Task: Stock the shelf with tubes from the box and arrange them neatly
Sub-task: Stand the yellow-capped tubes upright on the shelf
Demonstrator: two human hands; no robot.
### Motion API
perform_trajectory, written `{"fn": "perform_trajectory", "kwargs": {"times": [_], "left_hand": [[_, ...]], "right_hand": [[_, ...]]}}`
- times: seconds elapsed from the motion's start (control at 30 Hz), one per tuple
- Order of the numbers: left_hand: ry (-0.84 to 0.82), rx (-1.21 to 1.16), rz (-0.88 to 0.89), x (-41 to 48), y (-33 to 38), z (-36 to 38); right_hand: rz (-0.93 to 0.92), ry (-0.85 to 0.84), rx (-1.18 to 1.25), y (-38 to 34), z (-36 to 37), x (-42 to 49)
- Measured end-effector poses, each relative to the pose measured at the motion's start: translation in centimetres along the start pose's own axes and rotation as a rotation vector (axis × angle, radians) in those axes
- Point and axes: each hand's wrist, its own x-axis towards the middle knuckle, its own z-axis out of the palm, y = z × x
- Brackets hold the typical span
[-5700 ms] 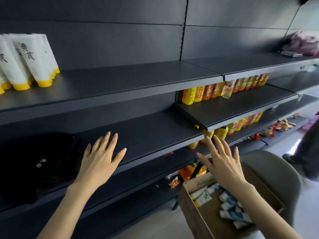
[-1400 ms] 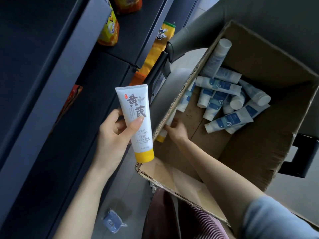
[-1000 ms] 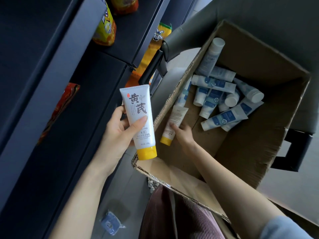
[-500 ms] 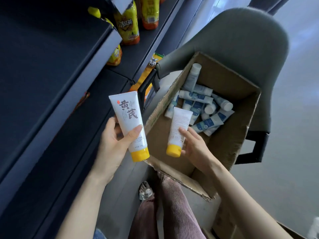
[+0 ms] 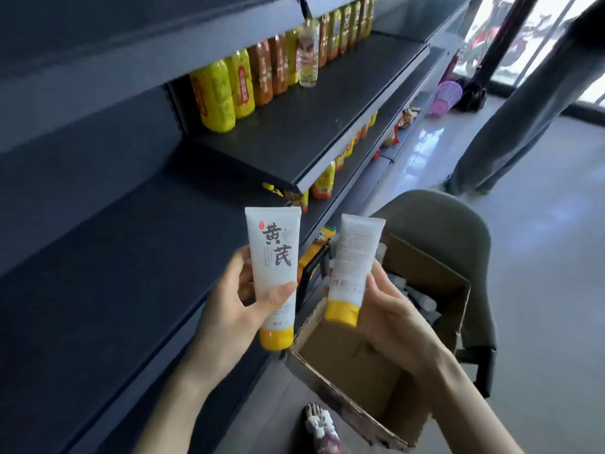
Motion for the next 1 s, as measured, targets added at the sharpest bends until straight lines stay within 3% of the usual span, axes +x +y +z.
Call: {"fn": "perform_trajectory", "kwargs": {"times": [0.2,0.6,0.83,1.0], "left_hand": [[0.038,0.053,0.186,-2.0,7.3,-1.9],[0.338,0.153,0.403,-9.6,15.6,-6.1],[0.62,0.183,0.456,-14.4,18.2,-6.3],[0.823,0.202,0.46,-19.3,18.6,-6.4]], "right_hand": [[-0.009,-0.01,-0.175,-4.5,7.6,0.9],[0.051,-0.135,-0.521,-9.2,17.4,1.2],[-0.196,-0.217,-0.758,-10.2,22.7,0.7],[-0.3,-0.369,-0.792,-8.6,25.9,0.1]]}}
